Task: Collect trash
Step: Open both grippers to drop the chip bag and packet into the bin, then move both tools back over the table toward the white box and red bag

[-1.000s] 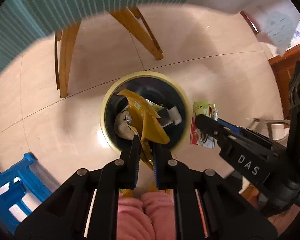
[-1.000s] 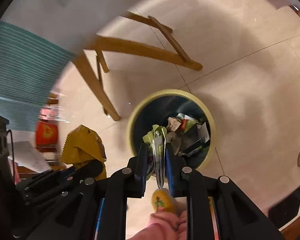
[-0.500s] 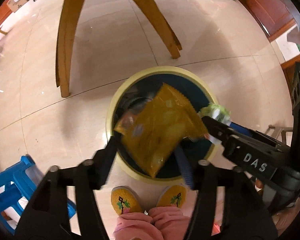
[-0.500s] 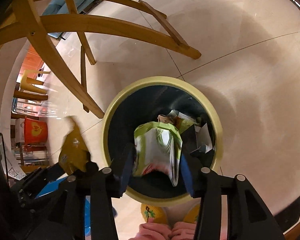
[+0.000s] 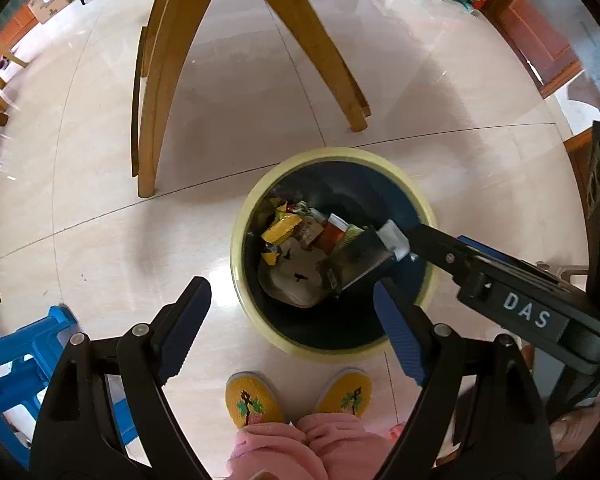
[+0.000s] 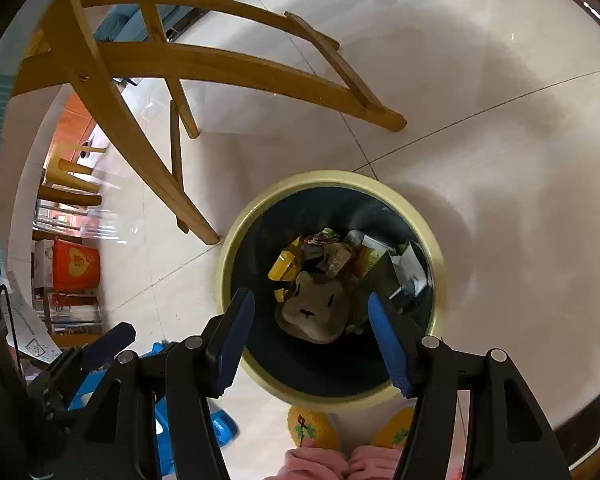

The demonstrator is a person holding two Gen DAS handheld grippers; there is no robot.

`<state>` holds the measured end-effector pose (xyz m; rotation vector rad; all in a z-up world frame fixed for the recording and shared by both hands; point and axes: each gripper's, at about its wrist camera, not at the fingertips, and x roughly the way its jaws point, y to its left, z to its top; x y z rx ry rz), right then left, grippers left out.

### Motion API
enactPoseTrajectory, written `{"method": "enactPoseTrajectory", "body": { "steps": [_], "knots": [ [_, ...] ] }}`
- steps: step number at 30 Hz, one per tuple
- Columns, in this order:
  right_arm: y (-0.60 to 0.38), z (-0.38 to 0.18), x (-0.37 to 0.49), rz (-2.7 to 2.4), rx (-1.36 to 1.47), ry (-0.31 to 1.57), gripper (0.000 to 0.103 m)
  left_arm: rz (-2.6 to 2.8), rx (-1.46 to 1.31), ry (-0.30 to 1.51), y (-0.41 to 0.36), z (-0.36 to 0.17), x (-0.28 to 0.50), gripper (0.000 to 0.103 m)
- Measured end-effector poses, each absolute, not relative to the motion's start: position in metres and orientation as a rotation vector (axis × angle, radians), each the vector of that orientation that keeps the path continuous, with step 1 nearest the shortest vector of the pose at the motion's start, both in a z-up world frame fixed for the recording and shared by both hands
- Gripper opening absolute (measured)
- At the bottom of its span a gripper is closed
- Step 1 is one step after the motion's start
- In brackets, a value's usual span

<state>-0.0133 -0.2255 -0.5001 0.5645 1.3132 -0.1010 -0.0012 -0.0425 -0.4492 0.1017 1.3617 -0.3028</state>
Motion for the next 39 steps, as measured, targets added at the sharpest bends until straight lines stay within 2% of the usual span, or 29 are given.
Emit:
{"method": "enactPoseTrajectory", "body": {
  "steps": [10, 14, 22, 30, 39],
  "knots": [
    [-0.224, -0.409, -0.043, -0.131, 0.57, 1.302, 0.061, -0.362, 0.162, 1.327, -0.032, -0.354, -0.032, 0.081],
    [-0.22, -0.36, -0.06, -0.141, 0.595, 1.297, 0.061, -0.377, 0.184, 1.314, -0.02, -0.293, -0.042, 0.081],
    [-0.207, -0.227, -0.085, -0.134, 0.623, 1.228, 0.061, -0.424, 0.227, 1.255, -0.001, -0.164, -0.052, 0.081],
    [-0.187, -0.096, -0.097, -0.13, 0.603, 1.101, 0.061, -0.482, 0.198, 1.125, 0.018, -0.044, -0.052, 0.081],
    [-0.171, -0.012, -0.106, -0.142, 0.58, 0.973, 0.061, -0.527, 0.179, 0.934, 0.032, 0.044, -0.041, 0.081]
  ]
}}
